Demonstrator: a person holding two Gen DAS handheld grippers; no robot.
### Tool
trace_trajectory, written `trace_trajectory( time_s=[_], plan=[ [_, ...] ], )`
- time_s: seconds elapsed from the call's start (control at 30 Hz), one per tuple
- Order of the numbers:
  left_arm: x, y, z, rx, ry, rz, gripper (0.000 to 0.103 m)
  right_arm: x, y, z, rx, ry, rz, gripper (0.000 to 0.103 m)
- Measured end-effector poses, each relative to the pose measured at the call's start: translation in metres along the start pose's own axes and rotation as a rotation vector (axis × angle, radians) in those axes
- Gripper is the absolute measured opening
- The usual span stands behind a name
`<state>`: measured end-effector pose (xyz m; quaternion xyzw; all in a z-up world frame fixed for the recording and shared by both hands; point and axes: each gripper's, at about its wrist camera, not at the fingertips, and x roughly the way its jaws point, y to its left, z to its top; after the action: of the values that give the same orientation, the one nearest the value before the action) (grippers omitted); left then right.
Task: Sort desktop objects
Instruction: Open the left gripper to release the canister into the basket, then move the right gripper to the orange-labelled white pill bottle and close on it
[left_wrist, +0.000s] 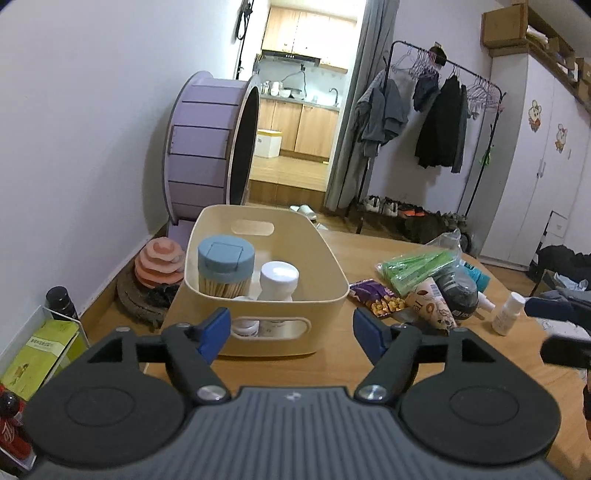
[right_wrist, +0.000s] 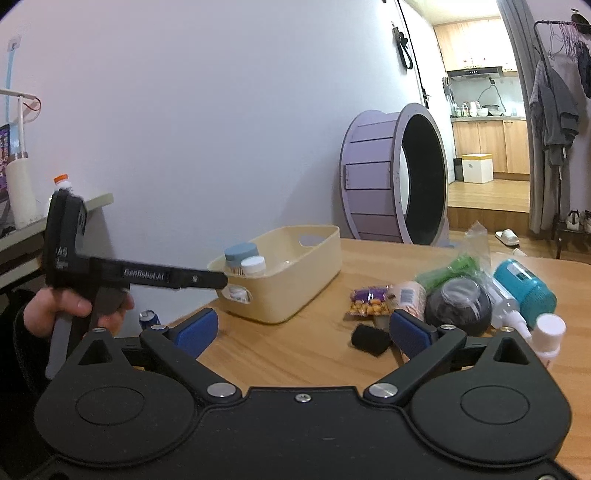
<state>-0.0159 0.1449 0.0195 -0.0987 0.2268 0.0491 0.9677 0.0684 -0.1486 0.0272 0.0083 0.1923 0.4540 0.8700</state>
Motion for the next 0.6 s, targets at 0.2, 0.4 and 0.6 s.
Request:
trace_trajectory(
  time_s=[0.2,0.4,0.6],
  plan=[
    [-0.005,-0.006,-0.007,-0.024,-0.008,-0.042,0.074,-0.004,0.003,0.018,-0.046,-0.033,-0.050,0.100],
    [-0.014,-0.029,-0.013,0.019,-0.024,-0.127,0.075,-0.016,-0.022,0.023,-0.059,-0.023,-0.163,0.101],
    [-0.018,-0.048,-0.021,0.068,-0.018,-0.181,0.076,-0.021,-0.055,0.015,-0.072,0.030,-0.300,0.101]
  ],
)
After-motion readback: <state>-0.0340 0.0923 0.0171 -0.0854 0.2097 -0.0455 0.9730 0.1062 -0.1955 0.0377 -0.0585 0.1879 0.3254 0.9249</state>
